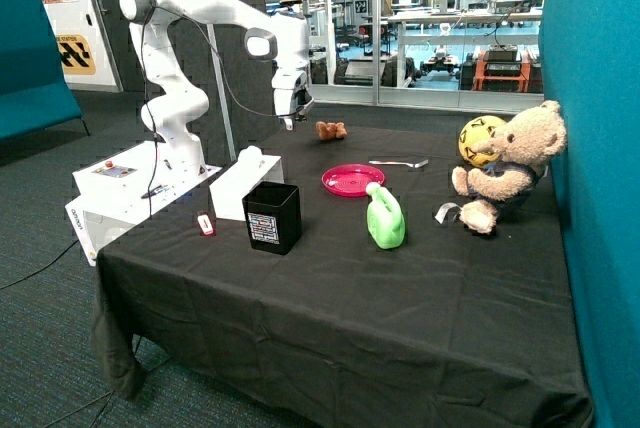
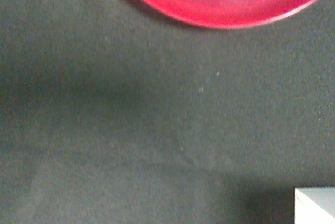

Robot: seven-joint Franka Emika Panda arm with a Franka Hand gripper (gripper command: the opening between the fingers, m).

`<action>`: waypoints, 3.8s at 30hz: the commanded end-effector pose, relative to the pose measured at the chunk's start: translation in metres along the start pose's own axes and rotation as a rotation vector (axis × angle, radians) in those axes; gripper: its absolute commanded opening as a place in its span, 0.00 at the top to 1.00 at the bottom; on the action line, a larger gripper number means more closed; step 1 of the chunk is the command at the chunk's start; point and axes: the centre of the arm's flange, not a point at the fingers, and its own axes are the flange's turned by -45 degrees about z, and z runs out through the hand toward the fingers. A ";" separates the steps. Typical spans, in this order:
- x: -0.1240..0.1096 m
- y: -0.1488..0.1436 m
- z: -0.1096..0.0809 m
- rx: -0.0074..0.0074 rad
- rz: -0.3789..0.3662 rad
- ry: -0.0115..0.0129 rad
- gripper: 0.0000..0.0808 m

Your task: Dry the plate

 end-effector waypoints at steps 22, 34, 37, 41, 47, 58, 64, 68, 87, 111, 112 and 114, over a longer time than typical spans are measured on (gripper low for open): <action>-0.060 0.074 0.014 -0.0016 0.069 0.0177 0.56; -0.072 0.086 0.034 -0.0015 0.085 0.0177 0.58; -0.069 0.089 0.037 -0.0015 0.085 0.0177 0.59; -0.068 0.094 0.043 -0.0016 0.077 0.0177 0.59; -0.071 0.099 0.050 -0.0014 0.099 0.0178 0.59; -0.079 0.099 0.060 -0.0014 0.101 0.0178 0.60; -0.081 0.099 0.062 -0.0013 0.102 0.0178 0.61; -0.084 0.101 0.062 -0.0013 0.105 0.0178 0.62; -0.081 0.109 0.058 -0.0012 0.124 0.0178 0.99; -0.069 0.108 0.054 -0.0012 0.115 0.0178 1.00; -0.068 0.108 0.054 -0.0012 0.117 0.0178 1.00; -0.067 0.109 0.052 -0.0012 0.119 0.0178 1.00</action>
